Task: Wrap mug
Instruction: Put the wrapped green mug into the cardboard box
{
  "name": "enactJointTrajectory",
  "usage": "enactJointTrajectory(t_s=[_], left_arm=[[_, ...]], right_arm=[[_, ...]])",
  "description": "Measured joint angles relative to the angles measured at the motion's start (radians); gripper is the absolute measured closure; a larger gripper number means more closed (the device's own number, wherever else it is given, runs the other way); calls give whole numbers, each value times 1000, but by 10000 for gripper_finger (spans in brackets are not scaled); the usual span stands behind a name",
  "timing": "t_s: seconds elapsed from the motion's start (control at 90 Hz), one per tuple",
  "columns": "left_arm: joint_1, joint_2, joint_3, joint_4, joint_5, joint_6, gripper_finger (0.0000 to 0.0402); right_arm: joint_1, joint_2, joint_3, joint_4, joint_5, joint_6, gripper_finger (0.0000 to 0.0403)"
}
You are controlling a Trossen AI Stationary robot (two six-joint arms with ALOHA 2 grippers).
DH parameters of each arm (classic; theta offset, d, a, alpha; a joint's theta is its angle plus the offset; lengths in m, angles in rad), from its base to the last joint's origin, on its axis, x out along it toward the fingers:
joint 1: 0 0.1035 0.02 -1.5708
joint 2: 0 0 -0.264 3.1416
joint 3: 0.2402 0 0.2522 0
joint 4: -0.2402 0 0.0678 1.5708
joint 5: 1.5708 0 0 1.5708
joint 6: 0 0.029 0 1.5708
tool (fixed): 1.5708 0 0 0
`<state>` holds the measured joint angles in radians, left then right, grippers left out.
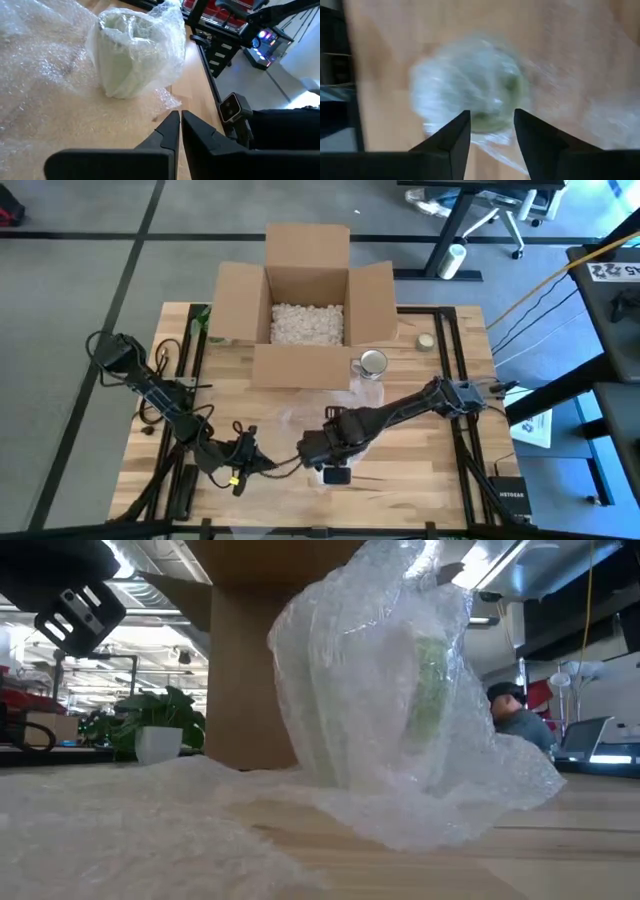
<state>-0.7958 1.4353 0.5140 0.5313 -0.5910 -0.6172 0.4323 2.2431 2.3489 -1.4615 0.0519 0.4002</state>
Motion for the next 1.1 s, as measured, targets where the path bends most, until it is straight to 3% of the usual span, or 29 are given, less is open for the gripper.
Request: enactJointTrajectory(t_s=[0.5,1.1], left_arm=[[-5,0,0,1,0,-33,402],[-82,0,0,2,-61,-79,402]], right_arm=[[50,20,-51,148,70,96,265],[44,19,-216,246,9,172,265]])
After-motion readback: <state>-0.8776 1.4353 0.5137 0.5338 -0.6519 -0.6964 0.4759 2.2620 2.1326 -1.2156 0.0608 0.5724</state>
